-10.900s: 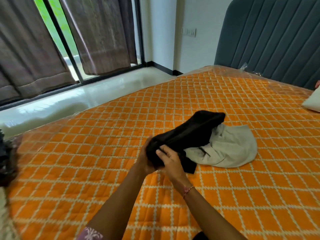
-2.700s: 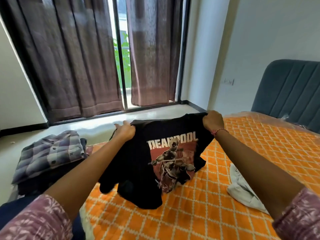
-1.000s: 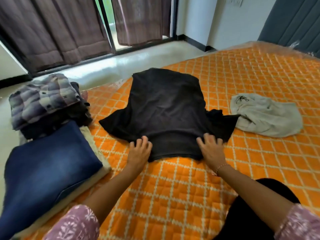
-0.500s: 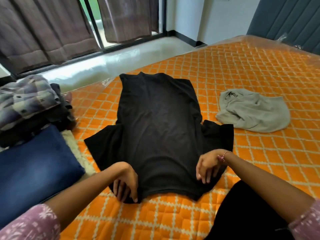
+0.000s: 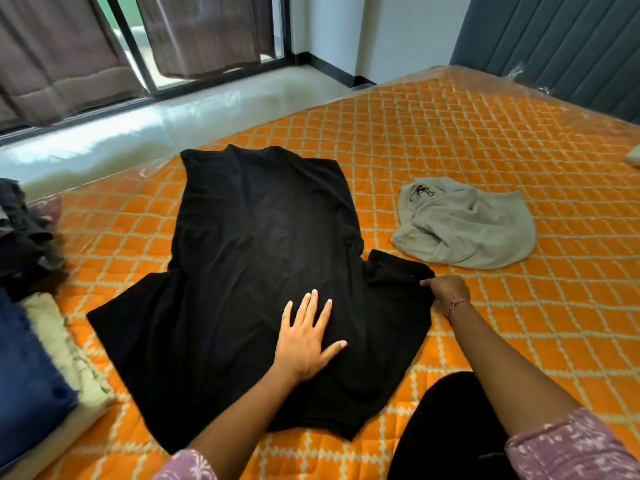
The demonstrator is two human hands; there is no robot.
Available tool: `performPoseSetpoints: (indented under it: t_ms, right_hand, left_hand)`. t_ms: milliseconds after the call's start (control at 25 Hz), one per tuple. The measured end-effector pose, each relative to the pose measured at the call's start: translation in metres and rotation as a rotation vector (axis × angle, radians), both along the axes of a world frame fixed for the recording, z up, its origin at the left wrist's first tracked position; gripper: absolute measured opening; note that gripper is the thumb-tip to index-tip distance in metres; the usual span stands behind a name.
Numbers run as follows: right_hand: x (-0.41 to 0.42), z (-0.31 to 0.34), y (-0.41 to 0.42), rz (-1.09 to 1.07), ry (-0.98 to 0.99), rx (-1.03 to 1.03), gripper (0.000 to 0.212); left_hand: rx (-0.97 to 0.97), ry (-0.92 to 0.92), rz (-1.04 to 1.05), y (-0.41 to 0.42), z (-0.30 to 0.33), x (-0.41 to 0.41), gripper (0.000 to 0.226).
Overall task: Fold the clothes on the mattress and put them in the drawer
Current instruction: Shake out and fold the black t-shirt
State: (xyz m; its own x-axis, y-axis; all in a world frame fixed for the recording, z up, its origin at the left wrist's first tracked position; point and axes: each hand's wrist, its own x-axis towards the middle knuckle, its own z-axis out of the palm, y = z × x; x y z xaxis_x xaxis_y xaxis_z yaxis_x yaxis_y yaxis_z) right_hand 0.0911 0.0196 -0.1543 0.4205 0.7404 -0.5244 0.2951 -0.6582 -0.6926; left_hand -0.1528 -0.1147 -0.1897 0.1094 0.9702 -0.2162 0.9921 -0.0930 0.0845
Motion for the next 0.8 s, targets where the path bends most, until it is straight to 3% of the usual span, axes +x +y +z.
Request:
performPoseSetpoints:
  t_ms: [80, 160, 320, 440, 600, 680, 720, 800]
  right_hand:
    - [0.0, 0.001, 0.003, 0.034, 0.113, -0.012, 0.028]
    - [0.003, 0.005, 0.0, -0.021, 0.198, 0.003, 0.02]
    - [0.051, 0.0, -0.02, -0.335, 0.122, 0.095, 0.007]
    - [0.077, -0.007, -0.029, -0.282, 0.108, 0.008, 0.024]
    - [0.09, -0.006, -0.024, -0.004, -0.136, -0.097, 0.021]
    - [0.087, 0.002, -0.022, 0.061, -0.368, -0.15, 0.035]
    - [0.081, 0.008, -0.02, 0.081, -0.512, -0.124, 0.044]
    - [0.06, 0.022, -0.01, 0.202, -0.689, 0.124, 0.038]
  left_hand:
    - [0.045, -0.011, 0.015, -0.004, -0.003, -0.001, 0.093]
    - [0.045, -0.037, -0.023, -0.006, -0.005, -0.002, 0.103]
    - [0.017, -0.025, -0.043, -0.013, 0.002, -0.002, 0.102]
    - [-0.055, -0.019, -0.048, -0.027, 0.0, -0.001, 0.089]
    - [-0.087, -0.03, -0.072, -0.037, 0.002, 0.001, 0.084]
    - [-0.066, 0.003, -0.082, -0.039, 0.002, 0.002, 0.084]
    - [-0.054, 0.015, -0.093, -0.04, 0.0, 0.001, 0.085]
    - [-0.05, 0.022, -0.092, -0.039, 0.0, 0.002, 0.086]
